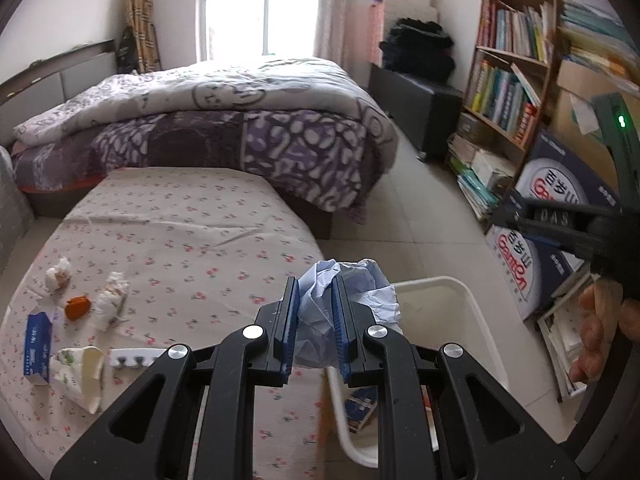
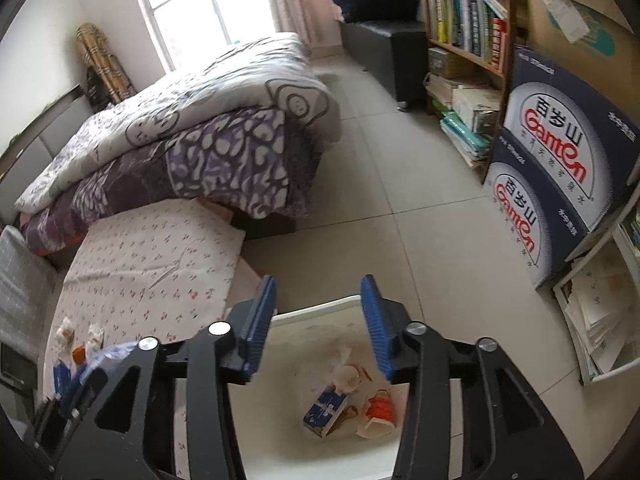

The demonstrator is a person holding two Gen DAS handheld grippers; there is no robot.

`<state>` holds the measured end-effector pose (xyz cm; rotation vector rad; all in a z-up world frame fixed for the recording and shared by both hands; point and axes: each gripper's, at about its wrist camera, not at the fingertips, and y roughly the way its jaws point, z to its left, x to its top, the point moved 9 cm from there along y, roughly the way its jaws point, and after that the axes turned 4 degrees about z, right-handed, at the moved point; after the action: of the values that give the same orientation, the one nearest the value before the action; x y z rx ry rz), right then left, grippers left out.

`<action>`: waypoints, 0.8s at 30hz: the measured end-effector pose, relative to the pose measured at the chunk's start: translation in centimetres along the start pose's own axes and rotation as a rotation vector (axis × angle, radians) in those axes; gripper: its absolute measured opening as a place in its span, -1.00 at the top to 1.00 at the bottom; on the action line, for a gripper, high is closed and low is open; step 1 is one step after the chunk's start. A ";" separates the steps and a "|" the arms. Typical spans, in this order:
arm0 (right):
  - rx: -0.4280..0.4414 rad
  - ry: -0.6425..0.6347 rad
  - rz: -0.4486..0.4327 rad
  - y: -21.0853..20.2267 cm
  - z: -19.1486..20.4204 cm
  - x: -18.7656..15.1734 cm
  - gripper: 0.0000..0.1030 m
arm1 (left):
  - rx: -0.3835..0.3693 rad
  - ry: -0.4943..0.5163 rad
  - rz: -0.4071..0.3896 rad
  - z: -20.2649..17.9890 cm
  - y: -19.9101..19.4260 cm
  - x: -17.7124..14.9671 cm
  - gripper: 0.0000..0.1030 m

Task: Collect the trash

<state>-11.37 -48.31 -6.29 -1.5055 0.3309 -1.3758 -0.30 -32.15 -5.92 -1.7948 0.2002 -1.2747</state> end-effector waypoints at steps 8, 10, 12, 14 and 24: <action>-0.019 0.062 -0.026 -0.4 -2.4 0.9 -0.10 | -0.073 0.015 0.047 -3.3 1.4 -1.0 0.67; -0.025 0.067 -0.032 -0.4 -2.7 1.0 -0.13 | -0.092 0.016 0.060 -3.9 1.7 -1.3 0.67; -0.029 0.068 -0.035 -0.5 -2.9 1.0 -0.15 | -0.121 0.022 0.073 -4.8 2.0 -1.5 0.64; -0.037 0.069 -0.040 -0.5 -3.0 1.1 -0.22 | -0.164 0.024 0.079 -5.7 2.0 -1.6 0.50; -0.045 0.059 -0.064 -0.9 -2.0 1.3 -0.50 | -0.130 -0.011 0.057 -4.3 1.6 -1.3 -0.27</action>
<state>-13.03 -49.87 -5.15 -1.5261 0.3549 -1.4742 -3.87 -34.72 -7.71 -1.8915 0.3327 -1.2354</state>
